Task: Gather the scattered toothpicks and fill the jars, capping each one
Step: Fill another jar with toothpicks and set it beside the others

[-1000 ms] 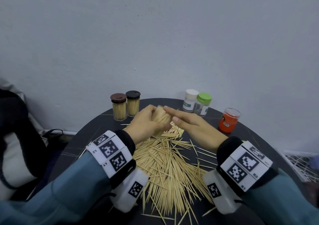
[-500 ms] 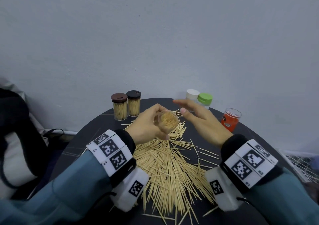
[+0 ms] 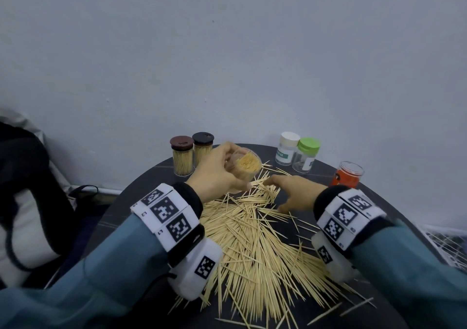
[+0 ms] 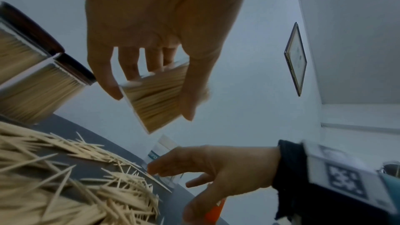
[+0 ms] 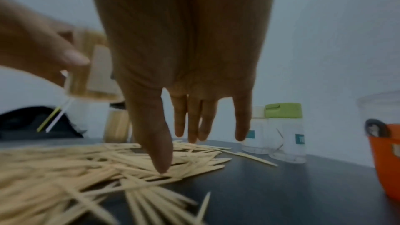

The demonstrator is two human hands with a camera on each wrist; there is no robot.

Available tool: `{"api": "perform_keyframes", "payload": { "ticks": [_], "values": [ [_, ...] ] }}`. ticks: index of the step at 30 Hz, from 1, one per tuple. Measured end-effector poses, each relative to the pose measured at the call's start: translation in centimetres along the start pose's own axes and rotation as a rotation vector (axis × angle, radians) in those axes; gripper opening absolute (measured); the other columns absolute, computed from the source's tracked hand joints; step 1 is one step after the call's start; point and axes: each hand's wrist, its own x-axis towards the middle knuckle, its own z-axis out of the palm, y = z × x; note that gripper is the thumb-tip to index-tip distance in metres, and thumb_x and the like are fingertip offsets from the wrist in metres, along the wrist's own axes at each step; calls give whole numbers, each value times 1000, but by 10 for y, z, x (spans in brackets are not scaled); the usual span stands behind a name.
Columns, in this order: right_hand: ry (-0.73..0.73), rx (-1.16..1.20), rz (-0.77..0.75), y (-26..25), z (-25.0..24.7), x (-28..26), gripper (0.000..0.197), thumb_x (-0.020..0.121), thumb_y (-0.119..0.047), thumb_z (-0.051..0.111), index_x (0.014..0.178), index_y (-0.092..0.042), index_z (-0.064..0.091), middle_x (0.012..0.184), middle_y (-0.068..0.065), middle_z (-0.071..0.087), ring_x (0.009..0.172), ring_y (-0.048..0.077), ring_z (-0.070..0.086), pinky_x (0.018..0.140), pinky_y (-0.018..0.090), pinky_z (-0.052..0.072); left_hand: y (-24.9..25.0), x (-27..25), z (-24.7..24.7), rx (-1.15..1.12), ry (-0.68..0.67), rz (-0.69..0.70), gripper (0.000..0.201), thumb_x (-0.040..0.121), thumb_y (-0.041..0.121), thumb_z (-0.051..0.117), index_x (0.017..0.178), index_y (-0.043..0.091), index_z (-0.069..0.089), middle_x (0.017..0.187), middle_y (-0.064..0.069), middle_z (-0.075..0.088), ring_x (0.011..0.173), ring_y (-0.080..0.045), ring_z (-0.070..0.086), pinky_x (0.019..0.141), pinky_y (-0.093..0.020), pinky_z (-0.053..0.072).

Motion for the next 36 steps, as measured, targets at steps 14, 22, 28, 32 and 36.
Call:
{"api": "perform_keyframes", "payload": {
  "ticks": [14,22,28,32,36],
  "values": [
    [-56,-496,-173,0,-8,56,52,81,-16,65,128,-10,42,131,5,44,122,20,45,95,32,40,1,14,-15,-9,77,-43,60,62,1,83,110,19,53,111,-1,61,100,-16,59,78,-27,52],
    [-73,-406,-226,8,-3,42,31,88,-18,58,116,-8,49,122,5,50,113,20,49,89,27,37,2,11,-10,17,43,-42,59,63,1,82,112,16,52,112,-2,62,103,-17,60,89,-35,52],
    [-83,-342,-174,5,7,30,32,94,-18,48,122,-1,44,127,12,48,117,25,47,96,30,35,5,8,-8,50,27,-42,61,65,2,82,117,14,52,111,-1,61,104,-18,59,89,-35,52],
    [-111,-314,-97,1,15,23,29,97,-18,43,119,1,41,128,15,47,117,27,48,97,34,37,5,6,-6,69,19,-37,60,64,2,83,114,15,52,111,-2,62,104,-19,60,91,-38,52],
    [-133,-248,17,-4,23,16,26,99,-18,35,119,-2,39,131,17,45,120,29,47,99,38,36,4,5,-4,71,8,-34,59,64,2,82,113,15,52,105,1,61,102,-18,60,88,-33,52]
  ]
}}
